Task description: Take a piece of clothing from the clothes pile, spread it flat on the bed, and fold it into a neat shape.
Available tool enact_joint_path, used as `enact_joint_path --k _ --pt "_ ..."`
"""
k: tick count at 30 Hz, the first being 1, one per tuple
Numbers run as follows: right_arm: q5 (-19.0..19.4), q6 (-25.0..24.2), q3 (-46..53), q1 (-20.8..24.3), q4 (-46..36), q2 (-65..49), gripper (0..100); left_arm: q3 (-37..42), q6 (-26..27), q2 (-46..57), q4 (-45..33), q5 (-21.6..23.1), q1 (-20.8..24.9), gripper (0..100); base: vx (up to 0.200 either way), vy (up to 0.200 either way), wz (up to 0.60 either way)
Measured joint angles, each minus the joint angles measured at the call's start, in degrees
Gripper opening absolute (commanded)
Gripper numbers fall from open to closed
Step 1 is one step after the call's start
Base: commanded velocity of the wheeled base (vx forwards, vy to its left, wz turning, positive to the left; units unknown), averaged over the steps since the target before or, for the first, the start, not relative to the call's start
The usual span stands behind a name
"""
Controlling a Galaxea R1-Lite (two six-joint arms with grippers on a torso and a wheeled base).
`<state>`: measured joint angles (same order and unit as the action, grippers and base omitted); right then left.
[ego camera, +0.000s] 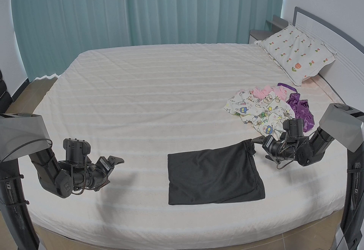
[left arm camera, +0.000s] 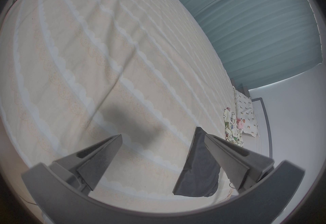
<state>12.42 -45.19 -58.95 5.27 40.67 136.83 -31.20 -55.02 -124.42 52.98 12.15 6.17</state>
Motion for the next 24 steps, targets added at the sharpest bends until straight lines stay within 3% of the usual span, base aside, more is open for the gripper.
enact_joint_path --k 9,16,24 --pt "-0.83 -7.50 9.84 1.15 14.10 -1.57 100 -0.52 -0.11 -0.59 -0.02 -2.28 0.39 100 0.000 -0.200 0.00" --pt "-0.79 -8.12 12.15 0.96 15.82 -0.88 100 -0.74 -0.13 -0.88 0.00 -2.47 0.74 100 0.000 -0.200 0.00" --pt "-0.85 -7.85 12.41 1.10 15.87 -0.56 100 -0.50 0.06 -0.80 0.06 -2.52 1.66 100 0.000 0.000 0.00"
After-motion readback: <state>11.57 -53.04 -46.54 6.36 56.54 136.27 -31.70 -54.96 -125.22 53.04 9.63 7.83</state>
